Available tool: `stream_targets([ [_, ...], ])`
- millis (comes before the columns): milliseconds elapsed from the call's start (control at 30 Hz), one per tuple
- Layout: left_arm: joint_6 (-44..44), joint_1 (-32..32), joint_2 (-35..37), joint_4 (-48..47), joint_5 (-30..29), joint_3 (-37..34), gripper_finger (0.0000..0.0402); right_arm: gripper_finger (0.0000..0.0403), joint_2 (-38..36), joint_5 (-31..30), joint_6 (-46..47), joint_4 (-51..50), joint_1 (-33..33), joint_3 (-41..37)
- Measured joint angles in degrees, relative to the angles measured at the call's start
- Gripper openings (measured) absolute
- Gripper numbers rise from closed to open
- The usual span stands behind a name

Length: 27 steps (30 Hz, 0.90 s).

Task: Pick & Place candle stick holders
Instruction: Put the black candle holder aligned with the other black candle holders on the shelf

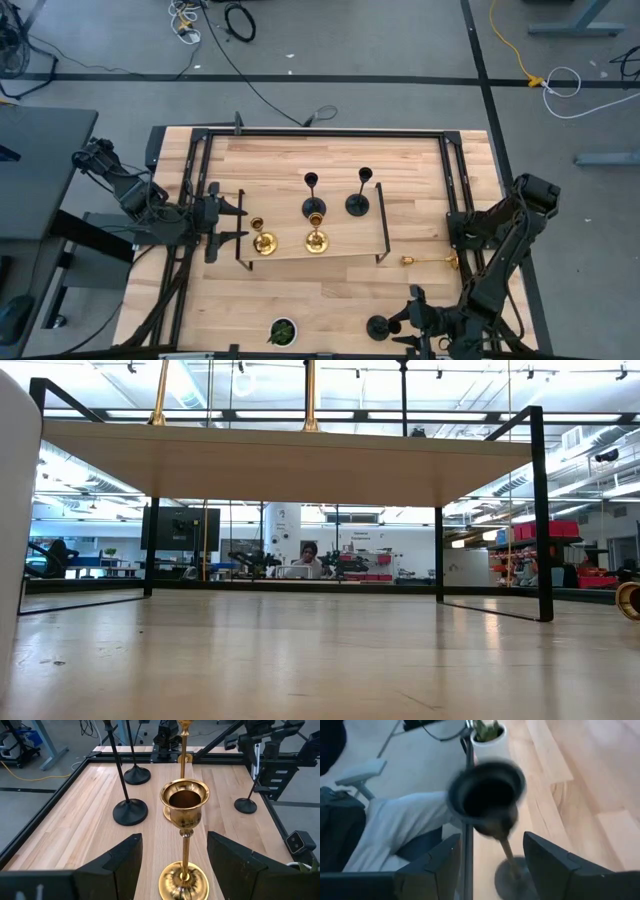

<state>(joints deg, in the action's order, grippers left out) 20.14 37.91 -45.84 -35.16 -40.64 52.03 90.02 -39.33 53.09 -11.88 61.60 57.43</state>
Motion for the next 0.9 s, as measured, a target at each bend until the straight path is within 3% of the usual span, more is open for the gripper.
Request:
stream_targets([
  [600,0.06,0.00,0.00,-0.34,0.00,0.00,0.0222,0.0210,2.05,-4.80,-9.37,8.38,-0.53,0.00],
  [733,0.17,-0.01,0.00,-0.33,0.00,0.00,0.0222,0.0189,3.22,-4.62,-10.73,9.18,-1.17,0.00],
  [900,0.20,0.00,0.00,-0.31,0.02,0.00,0.0222,0.0135,3.30,-4.73,-11.93,9.63,-1.31,0.00],
])
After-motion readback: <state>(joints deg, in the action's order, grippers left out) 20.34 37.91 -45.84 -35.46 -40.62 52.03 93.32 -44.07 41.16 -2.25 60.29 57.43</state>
